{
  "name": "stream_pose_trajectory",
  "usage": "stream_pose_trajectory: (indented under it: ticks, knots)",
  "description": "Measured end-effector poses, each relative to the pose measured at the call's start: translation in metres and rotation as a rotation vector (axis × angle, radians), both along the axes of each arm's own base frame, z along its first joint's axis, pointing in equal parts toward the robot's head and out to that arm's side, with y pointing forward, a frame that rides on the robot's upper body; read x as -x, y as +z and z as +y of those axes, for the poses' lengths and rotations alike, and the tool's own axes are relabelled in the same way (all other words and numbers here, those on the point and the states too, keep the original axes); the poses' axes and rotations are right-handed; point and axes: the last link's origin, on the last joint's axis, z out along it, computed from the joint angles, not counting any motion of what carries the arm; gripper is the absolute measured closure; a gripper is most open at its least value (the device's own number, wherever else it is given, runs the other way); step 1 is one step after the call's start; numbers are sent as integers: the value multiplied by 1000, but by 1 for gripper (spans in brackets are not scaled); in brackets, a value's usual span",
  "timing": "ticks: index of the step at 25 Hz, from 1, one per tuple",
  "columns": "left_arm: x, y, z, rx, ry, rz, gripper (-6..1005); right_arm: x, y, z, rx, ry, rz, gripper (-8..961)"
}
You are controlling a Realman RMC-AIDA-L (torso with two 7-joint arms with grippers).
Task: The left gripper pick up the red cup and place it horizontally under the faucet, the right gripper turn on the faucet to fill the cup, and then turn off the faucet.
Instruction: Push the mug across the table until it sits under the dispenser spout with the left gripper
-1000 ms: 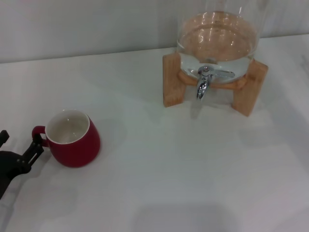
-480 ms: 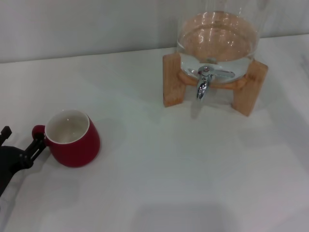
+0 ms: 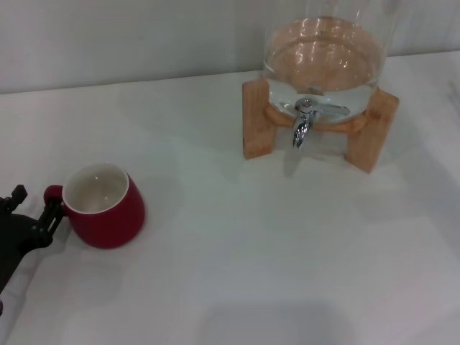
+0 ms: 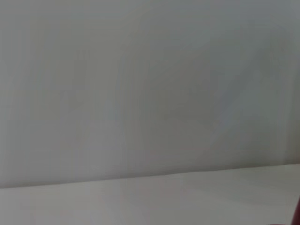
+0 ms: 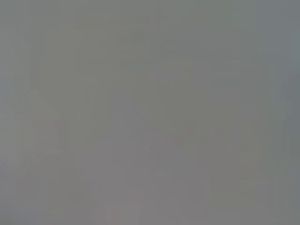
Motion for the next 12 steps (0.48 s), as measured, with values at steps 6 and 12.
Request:
stream_pose_trajectory:
  ticks: [6, 12]
  knots:
    - [-2, 0, 0, -5, -11, -7, 417, 0, 1, -1, -4, 2, 0, 279]
    - [-4, 1, 1, -10, -14, -16, 689, -1, 1, -2, -6, 0, 1, 279]
